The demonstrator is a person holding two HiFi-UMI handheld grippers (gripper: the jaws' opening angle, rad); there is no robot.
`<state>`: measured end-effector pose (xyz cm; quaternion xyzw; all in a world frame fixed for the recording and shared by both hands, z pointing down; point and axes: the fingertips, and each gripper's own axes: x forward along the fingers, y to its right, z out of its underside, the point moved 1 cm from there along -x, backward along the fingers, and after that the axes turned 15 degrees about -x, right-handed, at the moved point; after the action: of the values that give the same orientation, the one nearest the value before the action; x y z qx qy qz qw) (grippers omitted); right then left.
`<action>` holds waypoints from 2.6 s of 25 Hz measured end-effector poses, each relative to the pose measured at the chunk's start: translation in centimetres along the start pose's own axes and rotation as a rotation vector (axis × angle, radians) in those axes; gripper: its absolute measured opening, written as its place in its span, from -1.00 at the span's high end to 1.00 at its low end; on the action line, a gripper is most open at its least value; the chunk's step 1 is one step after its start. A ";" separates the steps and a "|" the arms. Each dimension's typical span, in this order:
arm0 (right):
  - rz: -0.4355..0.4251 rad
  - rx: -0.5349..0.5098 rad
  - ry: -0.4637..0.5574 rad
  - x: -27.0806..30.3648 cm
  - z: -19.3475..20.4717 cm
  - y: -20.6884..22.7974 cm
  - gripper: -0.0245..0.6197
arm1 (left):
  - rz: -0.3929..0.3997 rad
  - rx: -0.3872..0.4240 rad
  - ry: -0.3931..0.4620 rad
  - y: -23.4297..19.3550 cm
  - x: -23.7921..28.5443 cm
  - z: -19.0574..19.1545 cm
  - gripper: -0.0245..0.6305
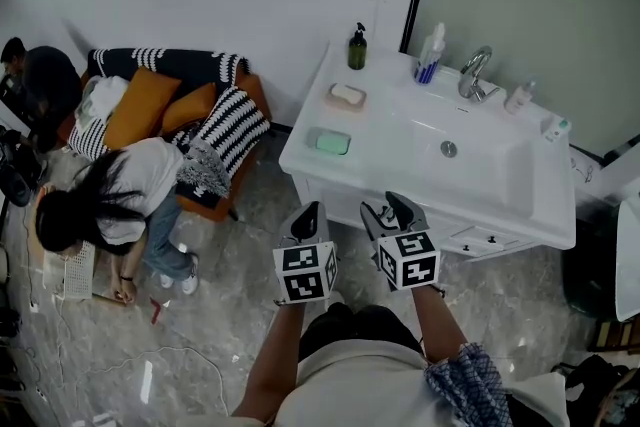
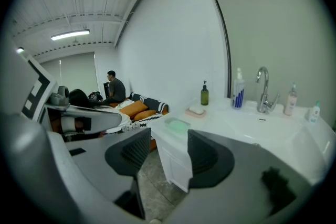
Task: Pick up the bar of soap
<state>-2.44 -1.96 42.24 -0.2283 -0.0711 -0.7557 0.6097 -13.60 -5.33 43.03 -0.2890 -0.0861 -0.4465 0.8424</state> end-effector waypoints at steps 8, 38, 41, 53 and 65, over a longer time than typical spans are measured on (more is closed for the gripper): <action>0.029 0.004 -0.002 1.0 -0.8 0.8 0.27 | 0.029 0.012 -0.009 -0.5 1.0 -0.8 0.90; -0.038 -0.035 -0.004 12.3 -3.6 9.0 0.27 | -0.025 -0.022 -0.038 -2.3 13.0 -5.1 0.90; -0.055 -0.041 -0.014 13.9 -3.6 10.4 0.27 | -0.042 -0.029 -0.045 -2.2 14.6 -5.5 0.90; -0.135 -0.098 -0.042 19.7 -3.6 14.5 0.27 | -0.083 -0.044 -0.056 -1.4 19.5 -6.5 0.90; -0.226 -0.167 -0.073 26.0 -4.4 16.5 0.27 | -0.127 -0.049 -0.073 -2.3 23.1 -7.8 0.90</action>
<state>8.24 -30.81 46.72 -0.2961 -0.0552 -0.8140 0.4967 -2.78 -26.97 46.97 -0.3196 -0.1240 -0.4900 0.8015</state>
